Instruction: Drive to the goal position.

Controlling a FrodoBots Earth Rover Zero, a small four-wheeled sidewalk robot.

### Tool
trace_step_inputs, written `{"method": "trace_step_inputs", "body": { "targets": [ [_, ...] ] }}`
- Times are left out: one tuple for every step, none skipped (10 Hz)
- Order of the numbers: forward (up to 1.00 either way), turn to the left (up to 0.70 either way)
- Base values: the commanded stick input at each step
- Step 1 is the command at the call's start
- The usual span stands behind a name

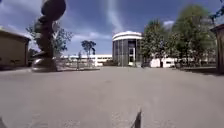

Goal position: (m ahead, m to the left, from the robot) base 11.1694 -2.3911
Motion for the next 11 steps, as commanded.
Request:
{"method": "trace_step_inputs", "body": {
  "targets": [
    [0.7,0.06],
    [0.7,0.06],
    [0.7,0.06],
    [0.7,0.06],
    [0.7,0.06],
    [0.7,0.06],
    [0.7,0.06],
    [0.7,0.06],
    [0.7,0.06],
    [0.7,0.06],
    [0.7,0.06]
  ]
}}
